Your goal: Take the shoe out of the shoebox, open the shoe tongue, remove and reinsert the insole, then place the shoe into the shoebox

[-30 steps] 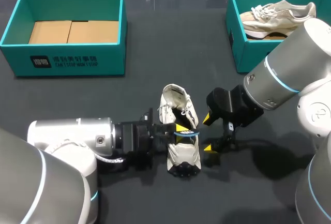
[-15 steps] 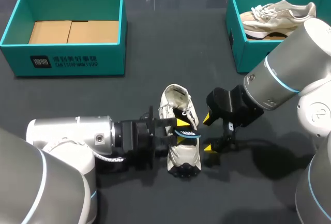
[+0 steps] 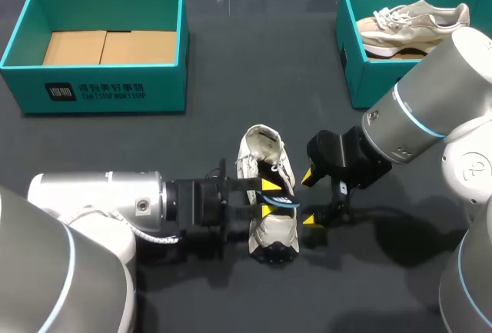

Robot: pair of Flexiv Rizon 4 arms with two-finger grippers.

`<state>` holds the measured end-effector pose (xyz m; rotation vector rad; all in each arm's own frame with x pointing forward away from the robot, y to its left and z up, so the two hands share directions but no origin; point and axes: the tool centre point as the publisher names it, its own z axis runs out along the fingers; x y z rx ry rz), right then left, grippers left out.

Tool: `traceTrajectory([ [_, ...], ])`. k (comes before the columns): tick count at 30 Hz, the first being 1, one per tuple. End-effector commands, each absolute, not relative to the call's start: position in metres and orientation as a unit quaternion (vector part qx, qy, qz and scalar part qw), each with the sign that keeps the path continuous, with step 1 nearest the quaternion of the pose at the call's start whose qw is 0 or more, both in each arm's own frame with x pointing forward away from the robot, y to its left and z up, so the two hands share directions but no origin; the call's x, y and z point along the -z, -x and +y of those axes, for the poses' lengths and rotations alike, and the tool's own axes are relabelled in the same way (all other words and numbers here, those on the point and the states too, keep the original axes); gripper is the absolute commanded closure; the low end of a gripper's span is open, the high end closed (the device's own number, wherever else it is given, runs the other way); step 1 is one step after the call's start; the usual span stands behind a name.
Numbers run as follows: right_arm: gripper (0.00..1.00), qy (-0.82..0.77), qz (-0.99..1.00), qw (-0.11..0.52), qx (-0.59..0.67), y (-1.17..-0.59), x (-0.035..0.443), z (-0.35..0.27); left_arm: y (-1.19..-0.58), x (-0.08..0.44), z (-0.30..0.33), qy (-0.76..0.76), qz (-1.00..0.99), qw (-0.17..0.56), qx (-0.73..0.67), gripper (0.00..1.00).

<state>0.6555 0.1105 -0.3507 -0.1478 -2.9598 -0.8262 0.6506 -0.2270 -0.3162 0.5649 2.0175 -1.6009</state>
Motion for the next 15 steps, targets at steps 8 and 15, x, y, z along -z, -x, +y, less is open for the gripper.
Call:
traceTrajectory([
  [8,0.00,0.049,-0.962,0.031,0.268,-0.654,0.352,0.111,-0.650,0.316,-0.239,-0.224,0.769,0.223,0.556,1.00],
  [15,0.00,0.049,-0.962,0.031,0.268,-0.654,0.352,0.111,-0.657,0.337,-0.233,-0.238,0.778,0.224,0.537,1.00],
])
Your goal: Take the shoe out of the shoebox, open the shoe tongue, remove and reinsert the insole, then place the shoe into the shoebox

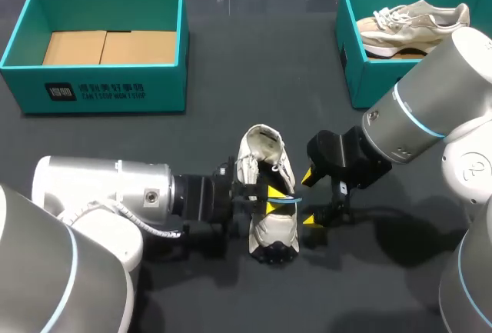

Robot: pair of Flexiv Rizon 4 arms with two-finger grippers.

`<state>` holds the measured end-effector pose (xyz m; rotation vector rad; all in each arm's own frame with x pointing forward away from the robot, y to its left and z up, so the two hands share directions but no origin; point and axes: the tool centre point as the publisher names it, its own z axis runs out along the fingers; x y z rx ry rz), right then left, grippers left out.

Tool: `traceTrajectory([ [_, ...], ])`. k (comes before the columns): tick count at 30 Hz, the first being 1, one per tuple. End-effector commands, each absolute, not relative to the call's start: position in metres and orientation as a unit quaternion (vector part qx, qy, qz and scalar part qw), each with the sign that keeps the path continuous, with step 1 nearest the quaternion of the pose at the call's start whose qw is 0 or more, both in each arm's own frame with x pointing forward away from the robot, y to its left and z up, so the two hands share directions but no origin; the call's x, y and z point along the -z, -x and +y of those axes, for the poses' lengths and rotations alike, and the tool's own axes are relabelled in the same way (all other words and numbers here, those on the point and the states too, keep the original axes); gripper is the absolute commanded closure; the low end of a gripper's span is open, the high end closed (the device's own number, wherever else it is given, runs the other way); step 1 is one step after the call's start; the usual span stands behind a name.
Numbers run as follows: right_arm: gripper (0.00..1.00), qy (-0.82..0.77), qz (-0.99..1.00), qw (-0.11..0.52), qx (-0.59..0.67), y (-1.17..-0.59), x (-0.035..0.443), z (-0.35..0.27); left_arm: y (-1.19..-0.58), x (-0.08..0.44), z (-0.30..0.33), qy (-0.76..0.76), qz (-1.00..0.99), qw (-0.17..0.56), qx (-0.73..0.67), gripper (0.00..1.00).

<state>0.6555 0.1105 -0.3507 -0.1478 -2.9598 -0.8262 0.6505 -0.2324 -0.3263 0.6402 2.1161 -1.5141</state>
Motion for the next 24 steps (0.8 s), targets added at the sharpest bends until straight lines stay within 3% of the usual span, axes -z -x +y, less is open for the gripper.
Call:
traceTrajectory([
  [1,0.00,0.049,-0.962,0.031,0.268,-0.654,0.352,0.111,-0.658,0.339,-0.232,-0.236,0.778,0.223,0.537,1.00],
  [19,0.00,0.049,-0.962,0.031,0.268,-0.654,0.352,0.111,-0.670,0.358,-0.225,-0.225,0.799,0.231,0.508,0.99],
  [22,0.00,0.049,-0.962,0.031,0.268,-0.654,0.352,0.111,-0.669,0.349,-0.224,-0.219,0.793,0.232,0.519,0.75],
  [24,0.00,0.049,-0.962,0.031,0.268,-0.654,0.352,0.111,-0.666,0.345,-0.225,-0.218,0.789,0.232,0.525,0.73],
])
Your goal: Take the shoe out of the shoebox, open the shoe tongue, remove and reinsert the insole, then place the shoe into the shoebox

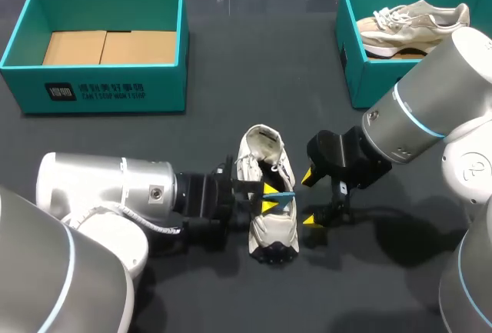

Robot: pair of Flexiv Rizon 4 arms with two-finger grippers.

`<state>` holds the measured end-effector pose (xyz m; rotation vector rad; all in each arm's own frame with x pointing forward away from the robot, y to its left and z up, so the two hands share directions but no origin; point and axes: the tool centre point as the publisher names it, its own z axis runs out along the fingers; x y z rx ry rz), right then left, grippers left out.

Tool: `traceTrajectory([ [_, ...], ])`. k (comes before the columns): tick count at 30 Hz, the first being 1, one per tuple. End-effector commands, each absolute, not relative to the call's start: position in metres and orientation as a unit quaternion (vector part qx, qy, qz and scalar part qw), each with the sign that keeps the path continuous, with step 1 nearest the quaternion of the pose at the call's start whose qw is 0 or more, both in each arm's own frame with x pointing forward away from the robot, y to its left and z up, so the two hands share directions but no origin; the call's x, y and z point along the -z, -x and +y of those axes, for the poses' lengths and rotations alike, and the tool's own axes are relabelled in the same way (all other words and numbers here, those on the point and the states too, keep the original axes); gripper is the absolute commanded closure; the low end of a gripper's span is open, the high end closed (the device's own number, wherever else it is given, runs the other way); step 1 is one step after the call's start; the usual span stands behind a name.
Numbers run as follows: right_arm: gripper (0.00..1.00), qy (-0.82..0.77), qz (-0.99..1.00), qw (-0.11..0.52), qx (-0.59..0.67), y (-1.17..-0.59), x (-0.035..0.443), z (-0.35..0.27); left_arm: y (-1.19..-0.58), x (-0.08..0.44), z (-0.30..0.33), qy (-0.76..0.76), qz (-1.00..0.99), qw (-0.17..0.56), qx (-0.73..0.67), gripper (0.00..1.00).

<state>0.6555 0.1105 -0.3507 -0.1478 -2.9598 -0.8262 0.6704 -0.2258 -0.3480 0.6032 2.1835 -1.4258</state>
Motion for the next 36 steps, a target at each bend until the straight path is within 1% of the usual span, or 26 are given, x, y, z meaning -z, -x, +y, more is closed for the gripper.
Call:
traceTrajectory([
  [1,0.00,0.049,-0.962,0.031,0.268,-0.654,0.352,0.111,-0.665,0.343,-0.226,-0.218,0.788,0.232,0.526,0.72],
  [9,0.00,0.049,-0.962,0.031,0.268,-0.654,0.352,0.111,-0.656,0.329,-0.232,-0.221,0.773,0.229,0.548,0.73],
  [14,0.00,0.049,-0.962,0.031,0.268,-0.654,0.352,0.111,-0.651,0.323,-0.236,-0.231,0.767,0.222,0.555,0.70],
  [21,0.00,0.049,-0.962,0.031,0.268,-0.654,0.352,0.111,-0.648,0.321,-0.238,-0.238,0.765,0.217,0.558,0.72],
  [23,0.00,0.049,-0.962,0.031,0.268,-0.654,0.352,0.111,-0.648,0.321,-0.238,-0.238,0.765,0.214,0.559,0.75],
  [24,0.00,0.049,-0.962,0.031,0.268,-0.654,0.352,0.111,-0.648,0.321,-0.238,-0.238,0.766,0.212,0.559,0.79],
  [25,0.00,0.049,-0.962,0.031,0.268,-0.654,0.352,0.111,-0.649,0.322,-0.238,-0.237,0.767,0.210,0.558,0.92],
  [26,0.00,0.049,-0.962,0.031,0.268,-0.654,0.352,0.111,-0.650,0.323,-0.239,-0.237,0.768,0.209,0.557,1.00],
  [36,0.00,0.049,-0.962,0.031,0.268,-0.654,0.352,0.111,-0.661,0.351,-0.229,-0.273,0.777,0.234,0.516,1.00],
])
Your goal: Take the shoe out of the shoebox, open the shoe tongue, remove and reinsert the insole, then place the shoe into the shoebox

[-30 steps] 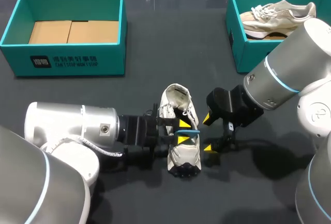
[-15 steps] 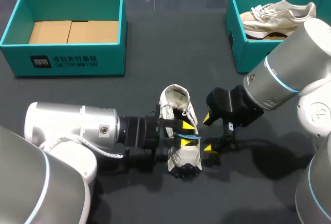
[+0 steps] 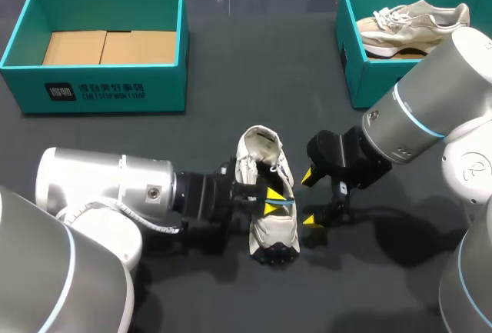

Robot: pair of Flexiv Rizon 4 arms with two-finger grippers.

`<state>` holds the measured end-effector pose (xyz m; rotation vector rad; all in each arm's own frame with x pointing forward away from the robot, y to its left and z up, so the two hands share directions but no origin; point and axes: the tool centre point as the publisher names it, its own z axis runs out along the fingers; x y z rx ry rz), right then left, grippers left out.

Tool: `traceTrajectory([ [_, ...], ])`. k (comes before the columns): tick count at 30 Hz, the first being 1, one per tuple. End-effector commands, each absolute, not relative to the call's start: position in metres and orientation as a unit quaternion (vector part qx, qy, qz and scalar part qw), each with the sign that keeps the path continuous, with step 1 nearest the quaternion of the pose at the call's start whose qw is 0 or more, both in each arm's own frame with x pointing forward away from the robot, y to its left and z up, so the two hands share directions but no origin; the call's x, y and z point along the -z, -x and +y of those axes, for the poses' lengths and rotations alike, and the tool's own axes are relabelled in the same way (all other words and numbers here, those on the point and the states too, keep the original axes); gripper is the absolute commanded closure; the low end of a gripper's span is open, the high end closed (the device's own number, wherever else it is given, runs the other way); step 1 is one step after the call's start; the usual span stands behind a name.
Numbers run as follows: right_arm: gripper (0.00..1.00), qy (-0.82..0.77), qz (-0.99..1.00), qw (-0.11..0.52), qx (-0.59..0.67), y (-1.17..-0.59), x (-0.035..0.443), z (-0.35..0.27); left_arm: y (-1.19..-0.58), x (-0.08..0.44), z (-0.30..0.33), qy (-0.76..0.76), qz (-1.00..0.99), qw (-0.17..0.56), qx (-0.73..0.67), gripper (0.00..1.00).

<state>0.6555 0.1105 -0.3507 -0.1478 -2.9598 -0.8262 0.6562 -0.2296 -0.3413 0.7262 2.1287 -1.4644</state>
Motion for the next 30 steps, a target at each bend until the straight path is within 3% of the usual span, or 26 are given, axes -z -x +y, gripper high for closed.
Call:
traceTrajectory([
  [1,0.00,0.049,-0.962,0.031,0.268,-0.654,0.352,0.111,-0.663,0.355,-0.228,-0.274,0.781,0.239,0.508,1.00],
  [17,0.00,0.049,-0.962,0.031,0.268,-0.654,0.352,0.111,-0.668,0.349,-0.222,-0.257,0.780,0.246,0.515,1.00],
  [19,0.00,0.049,-0.962,0.031,0.268,-0.654,0.352,0.111,-0.666,0.345,-0.222,-0.253,0.777,0.242,0.523,0.81],
  [21,0.00,0.049,-0.962,0.031,0.268,-0.654,0.352,0.111,-0.664,0.341,-0.221,-0.250,0.774,0.238,0.531,0.75],
  [30,0.00,0.049,-0.962,0.031,0.268,-0.654,0.352,0.111,-0.651,0.328,-0.222,-0.245,0.766,0.227,0.550,0.61],
])
